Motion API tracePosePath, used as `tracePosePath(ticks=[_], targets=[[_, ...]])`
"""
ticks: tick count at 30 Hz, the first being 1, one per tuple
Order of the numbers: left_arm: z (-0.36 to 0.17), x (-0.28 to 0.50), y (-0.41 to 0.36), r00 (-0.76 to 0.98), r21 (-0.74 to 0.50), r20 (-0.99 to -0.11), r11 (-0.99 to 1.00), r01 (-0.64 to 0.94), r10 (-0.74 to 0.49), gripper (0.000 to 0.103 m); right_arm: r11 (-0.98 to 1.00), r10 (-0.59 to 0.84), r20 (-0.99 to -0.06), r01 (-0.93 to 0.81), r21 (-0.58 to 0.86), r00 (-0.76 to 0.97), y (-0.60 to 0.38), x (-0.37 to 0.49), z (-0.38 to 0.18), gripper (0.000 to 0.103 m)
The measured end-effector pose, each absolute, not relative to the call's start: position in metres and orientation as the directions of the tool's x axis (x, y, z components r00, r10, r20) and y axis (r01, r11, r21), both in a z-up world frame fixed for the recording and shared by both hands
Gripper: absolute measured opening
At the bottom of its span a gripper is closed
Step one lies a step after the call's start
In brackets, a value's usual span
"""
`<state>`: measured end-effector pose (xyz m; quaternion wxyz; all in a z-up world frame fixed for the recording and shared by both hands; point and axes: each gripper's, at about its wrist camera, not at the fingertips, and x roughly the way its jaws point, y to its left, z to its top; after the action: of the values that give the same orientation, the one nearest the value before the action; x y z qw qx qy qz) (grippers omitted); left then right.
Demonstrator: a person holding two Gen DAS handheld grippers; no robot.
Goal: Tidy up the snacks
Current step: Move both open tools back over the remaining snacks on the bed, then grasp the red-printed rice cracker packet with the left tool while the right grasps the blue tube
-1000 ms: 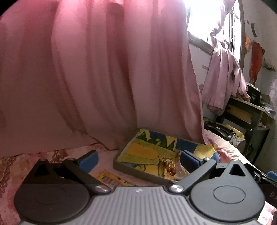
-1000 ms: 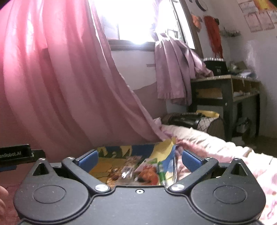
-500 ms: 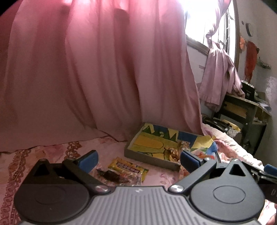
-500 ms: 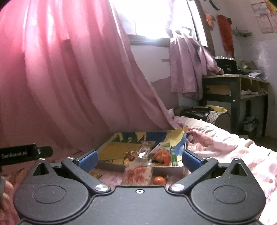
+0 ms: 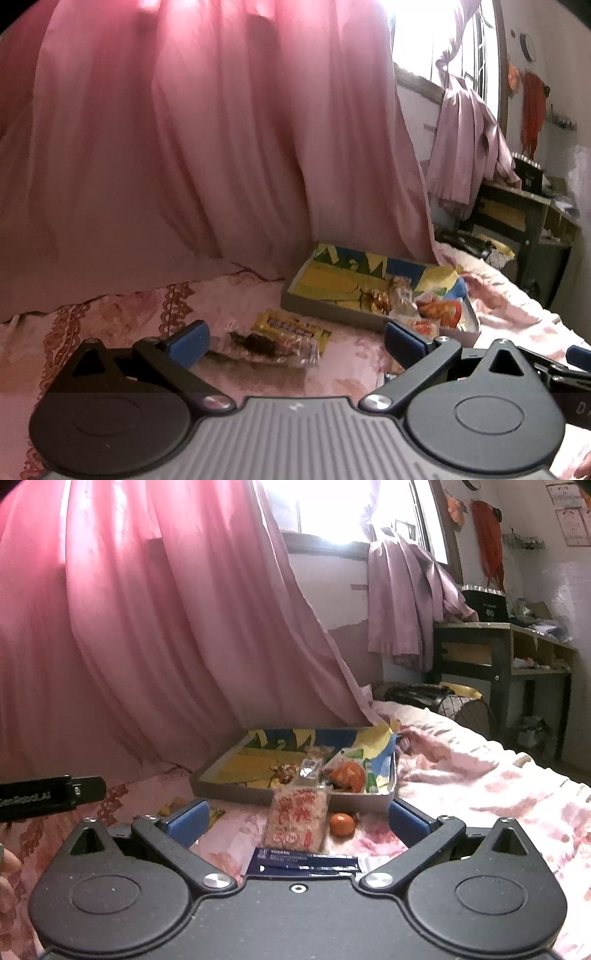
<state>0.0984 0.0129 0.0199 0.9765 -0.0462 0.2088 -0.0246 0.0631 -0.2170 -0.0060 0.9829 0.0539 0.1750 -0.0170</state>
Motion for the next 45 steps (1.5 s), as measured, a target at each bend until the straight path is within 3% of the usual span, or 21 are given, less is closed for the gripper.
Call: tracePosePath(ticks=[16,31,39,45], targets=[[0.005,0.104,0.012,0.833,-0.039,-0.553,0.999,0.007,-0.027,0.103,0.996,-0.026,-0.49,0.063,0.058,0.871,-0.208,0.072,-0.027,0.102],[-0.009,0.125,0.013,0.747,-0.062,-0.663,0.998,0.006,-0.046,0.103,0.995,-0.038,-0.582,0.086,0.055,0.812,-0.211,0.089,-0.04,0.102],[-0.015,0.139,0.015,0.723,-0.078,-0.688,0.997,0.002,-0.055,0.103,0.998,0.024,-0.636,0.015,0.057,0.772,-0.209,0.104,-0.041,0.102],[-0.019,0.155,0.008,0.72,-0.076,-0.689,0.996,0.039,-0.081,0.103,0.993,0.055,-0.607,-0.11,-0.053,0.793,-0.202,0.114,-0.031,0.102]])
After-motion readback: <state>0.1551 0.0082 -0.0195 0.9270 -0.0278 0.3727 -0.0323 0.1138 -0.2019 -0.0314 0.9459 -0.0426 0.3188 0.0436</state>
